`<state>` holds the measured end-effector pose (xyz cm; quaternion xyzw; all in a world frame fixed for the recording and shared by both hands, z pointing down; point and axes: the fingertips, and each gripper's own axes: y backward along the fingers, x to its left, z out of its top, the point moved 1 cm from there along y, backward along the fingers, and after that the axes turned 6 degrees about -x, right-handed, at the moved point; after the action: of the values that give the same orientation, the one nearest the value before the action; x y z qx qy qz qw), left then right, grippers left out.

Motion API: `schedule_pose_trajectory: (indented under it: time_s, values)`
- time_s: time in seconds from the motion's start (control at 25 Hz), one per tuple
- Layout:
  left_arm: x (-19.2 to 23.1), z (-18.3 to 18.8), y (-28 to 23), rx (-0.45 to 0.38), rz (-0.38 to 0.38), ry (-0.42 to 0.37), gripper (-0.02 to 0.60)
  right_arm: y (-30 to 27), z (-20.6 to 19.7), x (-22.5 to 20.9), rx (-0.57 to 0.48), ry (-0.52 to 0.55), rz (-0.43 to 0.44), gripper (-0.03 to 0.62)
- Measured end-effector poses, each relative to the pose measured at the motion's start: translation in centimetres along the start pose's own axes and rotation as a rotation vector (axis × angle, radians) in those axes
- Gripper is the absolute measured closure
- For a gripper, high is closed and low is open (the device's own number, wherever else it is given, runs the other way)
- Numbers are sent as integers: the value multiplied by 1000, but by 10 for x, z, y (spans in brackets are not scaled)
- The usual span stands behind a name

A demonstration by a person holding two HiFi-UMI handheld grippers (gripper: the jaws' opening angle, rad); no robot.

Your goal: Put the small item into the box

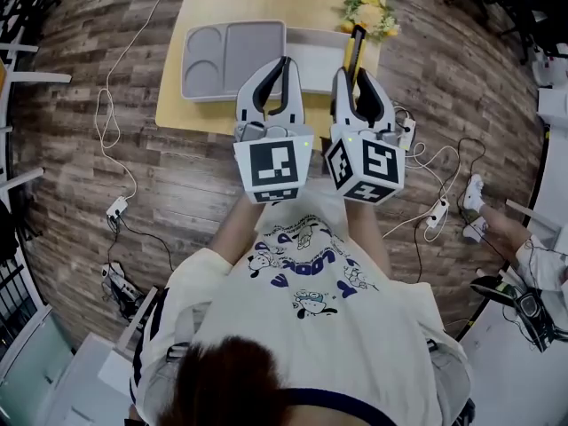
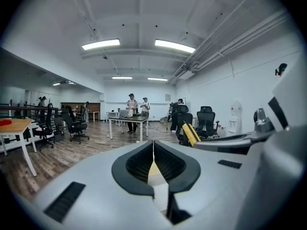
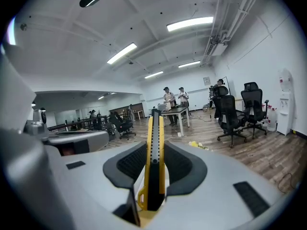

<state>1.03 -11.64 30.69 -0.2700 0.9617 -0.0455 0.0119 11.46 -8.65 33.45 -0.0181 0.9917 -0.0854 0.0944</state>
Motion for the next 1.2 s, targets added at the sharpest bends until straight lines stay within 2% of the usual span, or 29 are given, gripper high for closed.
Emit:
schedule_pose_trajectory:
  time_s: [0.8,1.0,1.2]
  values:
    - [33,-43,-62,123,-53,38,563,-62,-39,-19,141,5,-65,465]
    - [29,-57,-69,165,-60,54,563,-73,-49,-27,183,22,-60,465]
    - [28,-72,-74,210,-33,76,563,-85,-62,-30,240,65,-4,465]
